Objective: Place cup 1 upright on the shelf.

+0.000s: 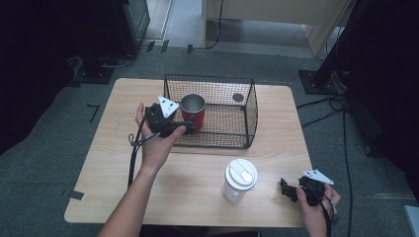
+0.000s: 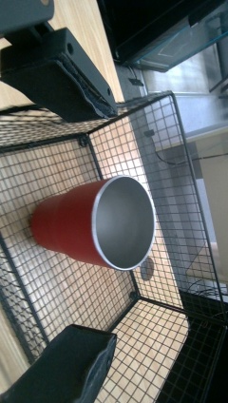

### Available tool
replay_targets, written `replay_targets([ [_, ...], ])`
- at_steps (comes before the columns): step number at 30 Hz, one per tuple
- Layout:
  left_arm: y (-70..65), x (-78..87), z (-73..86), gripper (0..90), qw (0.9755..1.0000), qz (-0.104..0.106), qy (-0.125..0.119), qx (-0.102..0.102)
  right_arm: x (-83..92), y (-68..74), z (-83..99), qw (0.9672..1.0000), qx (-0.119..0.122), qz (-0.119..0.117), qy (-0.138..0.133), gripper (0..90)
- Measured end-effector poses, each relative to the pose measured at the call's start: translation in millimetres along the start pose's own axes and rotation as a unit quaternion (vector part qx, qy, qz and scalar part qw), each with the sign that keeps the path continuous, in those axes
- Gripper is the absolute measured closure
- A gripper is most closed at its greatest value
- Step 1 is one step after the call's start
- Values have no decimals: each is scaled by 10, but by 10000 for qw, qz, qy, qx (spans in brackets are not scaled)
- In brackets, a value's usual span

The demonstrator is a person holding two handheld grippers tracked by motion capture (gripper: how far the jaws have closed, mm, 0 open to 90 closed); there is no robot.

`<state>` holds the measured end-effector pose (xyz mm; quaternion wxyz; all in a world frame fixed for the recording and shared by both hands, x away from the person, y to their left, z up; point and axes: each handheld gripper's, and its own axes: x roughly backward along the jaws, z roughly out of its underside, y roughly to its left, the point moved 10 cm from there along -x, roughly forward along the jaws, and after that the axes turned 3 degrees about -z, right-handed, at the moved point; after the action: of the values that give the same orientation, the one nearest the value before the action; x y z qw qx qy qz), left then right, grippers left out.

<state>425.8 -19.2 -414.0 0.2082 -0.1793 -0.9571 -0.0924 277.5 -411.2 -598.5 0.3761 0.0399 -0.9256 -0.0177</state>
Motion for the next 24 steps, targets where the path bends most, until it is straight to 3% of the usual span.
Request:
replay_targets([
  [6, 80, 119, 169, 0, 10000, -59, -6, 50, 0, 0, 0, 10000, -2, 0, -2, 0],
  [10, 142, 197, 305, 0, 9997, -70, 4, 225, -1, -3, -1, 10000, 15, 4, -6, 0],
  [15, 216, 292, 517, 0, 9997, -124, 56, 224, 0, 0, 0, 10000, 1, 0, -2, 0],
  [20, 322, 405, 774, 0, 9992, -175, 121, 340, 0, -1, 1, 10000, 13, 2, 1, 0],
  [24, 395, 453, 886, 0, 9988, -225, 140, 418, 0, -2, 1, 10000, 15, 3, 1, 0],
])
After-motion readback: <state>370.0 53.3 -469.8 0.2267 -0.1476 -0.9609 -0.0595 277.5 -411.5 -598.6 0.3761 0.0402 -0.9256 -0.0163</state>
